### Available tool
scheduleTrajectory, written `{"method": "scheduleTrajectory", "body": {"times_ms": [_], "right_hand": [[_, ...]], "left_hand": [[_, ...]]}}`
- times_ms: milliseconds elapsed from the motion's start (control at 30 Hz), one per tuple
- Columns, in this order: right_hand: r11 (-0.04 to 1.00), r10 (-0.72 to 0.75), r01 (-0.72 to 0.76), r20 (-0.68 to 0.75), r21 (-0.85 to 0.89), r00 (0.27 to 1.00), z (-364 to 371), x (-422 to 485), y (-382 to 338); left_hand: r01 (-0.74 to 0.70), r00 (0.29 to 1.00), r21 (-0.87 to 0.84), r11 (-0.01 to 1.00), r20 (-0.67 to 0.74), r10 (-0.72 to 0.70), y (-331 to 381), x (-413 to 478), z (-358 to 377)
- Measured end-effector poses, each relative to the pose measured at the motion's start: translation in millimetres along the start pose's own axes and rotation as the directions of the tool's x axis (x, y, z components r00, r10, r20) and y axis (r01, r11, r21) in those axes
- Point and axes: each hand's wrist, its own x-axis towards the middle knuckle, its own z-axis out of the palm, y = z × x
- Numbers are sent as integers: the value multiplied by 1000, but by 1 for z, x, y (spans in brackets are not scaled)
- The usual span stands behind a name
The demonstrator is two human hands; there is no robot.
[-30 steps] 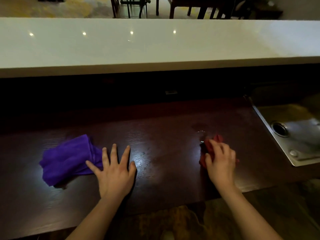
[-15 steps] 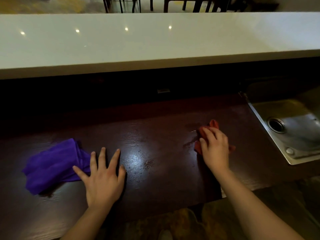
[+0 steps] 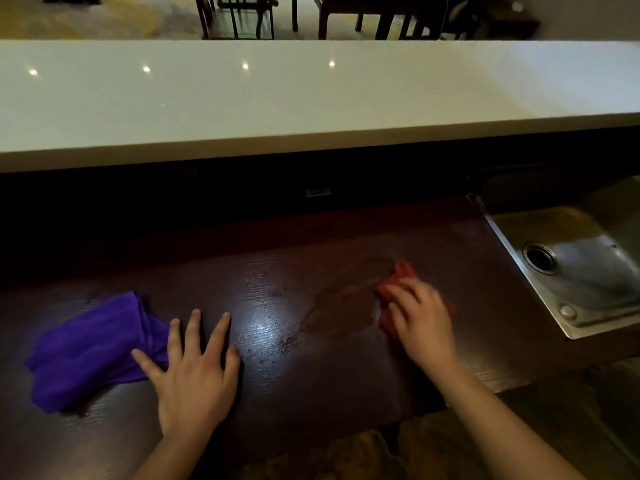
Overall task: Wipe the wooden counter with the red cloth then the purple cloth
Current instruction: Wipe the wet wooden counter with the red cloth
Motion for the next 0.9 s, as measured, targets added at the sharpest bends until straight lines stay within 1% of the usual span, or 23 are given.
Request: {"method": "scheduleTrajectory", "body": {"times_ms": [67, 100, 133, 167, 200, 267, 333, 367, 433, 467, 500, 533, 567, 633, 700, 733, 800, 833, 900], "right_hand": [[982, 185, -185, -43, -18, 982, 0, 25, 10], [967, 254, -254, -52, -6, 966, 3, 37, 9], [955, 295, -295, -50, 6, 954, 6, 48, 4], [954, 300, -300, -39, 13, 953, 10, 57, -5], [963, 270, -270, -19, 20, 963, 14, 61, -16], [989, 133, -135, 35, 62, 991, 21, 62, -45], [989, -68, 59, 69, 133, 995, 27, 46, -78], [969, -188, 173, 77, 174, 979, 30, 33, -93], [896, -415, 379, 133, 232, 900, 33, 1, -107], [872, -470, 425, 169, 243, 867, 32, -10, -103], [866, -484, 438, 191, 240, 854, 29, -16, -92], [879, -464, 424, 186, 219, 866, 26, -17, -78], [905, -411, 379, 163, 194, 897, 22, -14, -62], [969, -210, 191, 115, 158, 971, 14, 8, -37], [994, -12, 1, 94, 114, 996, 16, 38, -28], [994, 43, -51, 85, 99, 995, 20, 51, -33], [992, 77, -85, 90, 91, 993, 35, 70, -54], [993, 56, -65, 99, 94, 994, 42, 75, -68], [993, -41, 24, 142, 117, 989, 54, 76, -102]], "left_hand": [[0, 1000, 7, 1000, 3, 0, 0, 0, 0], [-1, 1000, 9, 1000, 2, 1, 1, 0, 0], [-3, 1000, 12, 1000, 1, 3, 1, 1, 0], [-4, 1000, 15, 1000, 1, 4, 0, 1, 0], [-4, 1000, 15, 1000, 3, 4, 0, 1, 0], [-1, 1000, 11, 1000, 3, 0, 1, 1, -1], [0, 1000, 15, 1000, 6, 0, 1, -1, -1], [0, 1000, 13, 1000, 6, 0, 1, -1, -1], [-4, 1000, 9, 1000, 1, 4, 0, -1, -1], [-8, 1000, 14, 1000, 0, 8, 0, -1, -1], [-11, 1000, 20, 1000, 2, 11, 0, -1, -1], [-12, 1000, 22, 1000, 2, 12, 0, 0, -1], [-11, 1000, 20, 1000, -1, 11, 1, 0, -1], [-11, 1000, 16, 1000, -8, 11, 2, -1, -2], [-16, 1000, 18, 1000, -9, 16, 2, -1, -3], [-16, 1000, 20, 1000, -10, 16, 3, 0, -3], [-13, 1000, 26, 1000, -9, 13, 3, -1, -3], [-12, 1000, 26, 1000, -7, 12, 4, -1, -3], [-9, 1000, 25, 1000, -8, 10, 4, 0, -3]]}}
